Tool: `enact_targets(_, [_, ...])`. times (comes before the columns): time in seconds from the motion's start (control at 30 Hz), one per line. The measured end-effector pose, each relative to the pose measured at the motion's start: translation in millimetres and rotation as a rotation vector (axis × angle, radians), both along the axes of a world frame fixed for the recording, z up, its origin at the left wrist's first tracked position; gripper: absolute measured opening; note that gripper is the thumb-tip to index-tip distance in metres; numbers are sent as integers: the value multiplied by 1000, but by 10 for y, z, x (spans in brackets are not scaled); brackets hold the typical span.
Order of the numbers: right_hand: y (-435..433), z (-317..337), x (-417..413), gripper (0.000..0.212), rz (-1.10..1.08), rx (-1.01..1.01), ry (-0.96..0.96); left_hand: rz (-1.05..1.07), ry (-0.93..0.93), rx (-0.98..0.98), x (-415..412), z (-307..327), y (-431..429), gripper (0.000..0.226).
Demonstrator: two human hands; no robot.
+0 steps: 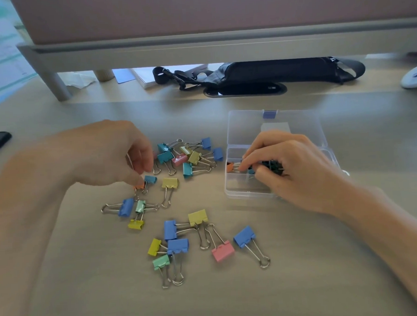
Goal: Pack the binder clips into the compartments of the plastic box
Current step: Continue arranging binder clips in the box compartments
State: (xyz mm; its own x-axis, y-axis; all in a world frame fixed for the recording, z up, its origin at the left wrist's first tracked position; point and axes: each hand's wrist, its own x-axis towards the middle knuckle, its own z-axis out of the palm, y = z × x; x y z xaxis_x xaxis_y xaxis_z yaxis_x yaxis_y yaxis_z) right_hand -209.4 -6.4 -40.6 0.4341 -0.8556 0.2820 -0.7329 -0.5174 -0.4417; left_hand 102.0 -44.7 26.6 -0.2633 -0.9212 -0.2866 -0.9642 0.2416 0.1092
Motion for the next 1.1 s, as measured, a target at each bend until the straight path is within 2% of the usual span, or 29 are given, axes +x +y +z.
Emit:
enact_targets(0.13, [0,0,0,30,-1,-6,0,29,-15,25,-122,-57,22,31])
enact_targets(0.27, [-4,1,6,30,0,-9,-4,23,65,59,-183,-83,26,32])
enact_targets(0.57, [-3,-1,7,29,1,-7,-13,-21,138,65,-225,-121,26,18])
enact_targets(0.87, [-3,5,13,29,2,4,-11,-25,249,59,-221,-106,37,20])
enact_targets(0.97, [-4,7,9,29,-6,7,-6,-4,377,-34,-218,-61,39,20])
enact_targets(1.1, [-2,9,3,29,-8,11,3,21,714,-150,-514,-88,100,16])
